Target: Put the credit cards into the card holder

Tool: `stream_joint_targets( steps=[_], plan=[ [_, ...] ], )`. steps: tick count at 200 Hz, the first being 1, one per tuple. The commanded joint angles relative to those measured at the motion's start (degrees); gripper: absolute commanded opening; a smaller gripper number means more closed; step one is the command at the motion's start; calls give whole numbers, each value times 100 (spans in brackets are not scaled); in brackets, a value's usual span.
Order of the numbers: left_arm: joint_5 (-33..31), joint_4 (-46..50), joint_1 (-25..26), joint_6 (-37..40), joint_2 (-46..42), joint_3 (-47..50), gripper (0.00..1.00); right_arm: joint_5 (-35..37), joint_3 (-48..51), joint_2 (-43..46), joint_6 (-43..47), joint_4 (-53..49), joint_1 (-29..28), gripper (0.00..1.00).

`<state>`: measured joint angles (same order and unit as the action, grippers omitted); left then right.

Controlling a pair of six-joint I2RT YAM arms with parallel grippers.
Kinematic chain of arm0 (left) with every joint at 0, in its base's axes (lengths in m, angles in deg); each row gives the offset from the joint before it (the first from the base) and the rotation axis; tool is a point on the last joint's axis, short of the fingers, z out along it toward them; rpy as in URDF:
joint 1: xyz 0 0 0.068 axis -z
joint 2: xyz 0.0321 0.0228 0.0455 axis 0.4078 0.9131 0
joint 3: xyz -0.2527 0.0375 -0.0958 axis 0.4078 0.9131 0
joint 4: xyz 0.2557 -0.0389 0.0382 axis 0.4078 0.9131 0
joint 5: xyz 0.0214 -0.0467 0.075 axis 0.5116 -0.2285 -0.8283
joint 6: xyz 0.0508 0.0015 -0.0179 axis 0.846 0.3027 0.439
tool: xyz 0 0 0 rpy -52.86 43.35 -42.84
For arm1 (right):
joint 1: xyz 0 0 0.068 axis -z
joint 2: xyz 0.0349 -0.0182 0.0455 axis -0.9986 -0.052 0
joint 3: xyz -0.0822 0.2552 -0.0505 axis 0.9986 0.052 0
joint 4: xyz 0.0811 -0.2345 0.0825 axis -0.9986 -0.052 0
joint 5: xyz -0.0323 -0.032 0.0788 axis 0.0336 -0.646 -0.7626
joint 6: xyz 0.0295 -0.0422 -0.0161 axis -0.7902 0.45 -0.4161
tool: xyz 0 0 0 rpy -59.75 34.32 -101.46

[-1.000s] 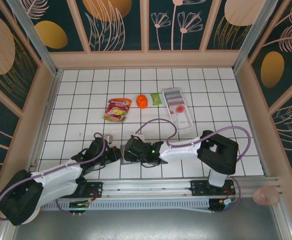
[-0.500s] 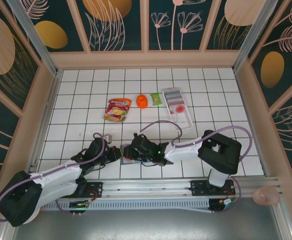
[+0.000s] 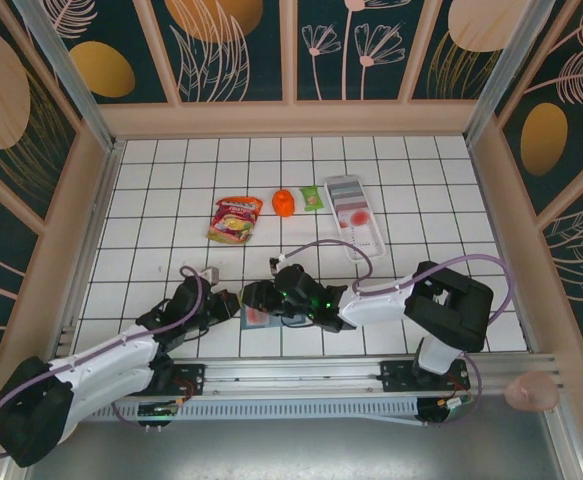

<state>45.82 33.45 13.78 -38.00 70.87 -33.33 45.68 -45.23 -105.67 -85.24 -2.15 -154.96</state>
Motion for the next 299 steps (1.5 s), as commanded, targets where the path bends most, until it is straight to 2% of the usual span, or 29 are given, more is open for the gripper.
stream_joint_targets(
  steps=[1, 25, 40, 55, 79, 116, 132, 142, 163, 174, 183, 197, 212, 224, 235, 266, 274, 299],
  plan=[
    [-190, 245, 21, -159, -172, 68, 0, -247, -137, -40, 65, 567, 31, 35],
    [-353, 452, 19, -219, -414, 72, 0, -438, -104, -115, 25, 1042, 35, 34],
    [-465, 574, 17, -239, -572, 59, 0, -397, -132, 30, 170, 978, 36, 34],
    [-467, 585, 16, -246, -675, 53, 0, -145, -250, 276, 477, 326, 27, 34],
    [-348, 588, 21, -183, -660, -36, 0, 489, -633, 659, 1111, -1390, 28, 35],
    [-136, 635, 16, 3, -542, -258, 0, 2048, -842, 1756, 2453, -2895, 44, 31],
    [-25, 572, 19, 95, -433, -358, 1, 2686, -787, 2345, 3698, -2884, 46, 30],
    [-2, 551, 19, 138, -357, -420, 4, 2746, -716, 2667, 4849, -2647, 62, 30],
    [-10, 541, 20, 233, -200, -554, 13, 2233, -501, 3191, 7490, -2152, 62, 37],
    [-5, 517, 17, 280, -138, -607, 16, 1678, -527, 3318, 9285, -2460, 66, 40],
    [-2, 506, 21, 311, -110, -639, 19, 1701, -669, 3286, 10097, -2826, 133, 42],
    [-35, 510, 17, 356, -89, -678, 27, 1434, -1097, 3150, 10882, -3676, 583, 42],
    [-94, 530, 15, 409, -130, -688, 35, 492, -1351, 3165, 11781, -4513, 1264, 43],
    [-116, 553, 16, 445, -181, -687, 37, -247, -1244, 3299, 12437, -4571, 1832, 45],
    [-83, 568, 19, 494, -203, -682, 38, -611, -1072, 3343, 12894, -4392, 2436, 50],
    [40, 567, 20, 597, -229, -653, 41, -638, -1327, 2666, 14265, -5004, 3626, 52],
    [66, 567, 21, 613, -246, -645, 42, -625, -1405, 2443, 14564, -5152, 4081, 52],
    [160, 507, 20, 601, -303, -588, 46, -665, -1455, 1762, 15318, -5027, 4969, 51]
  ],
)
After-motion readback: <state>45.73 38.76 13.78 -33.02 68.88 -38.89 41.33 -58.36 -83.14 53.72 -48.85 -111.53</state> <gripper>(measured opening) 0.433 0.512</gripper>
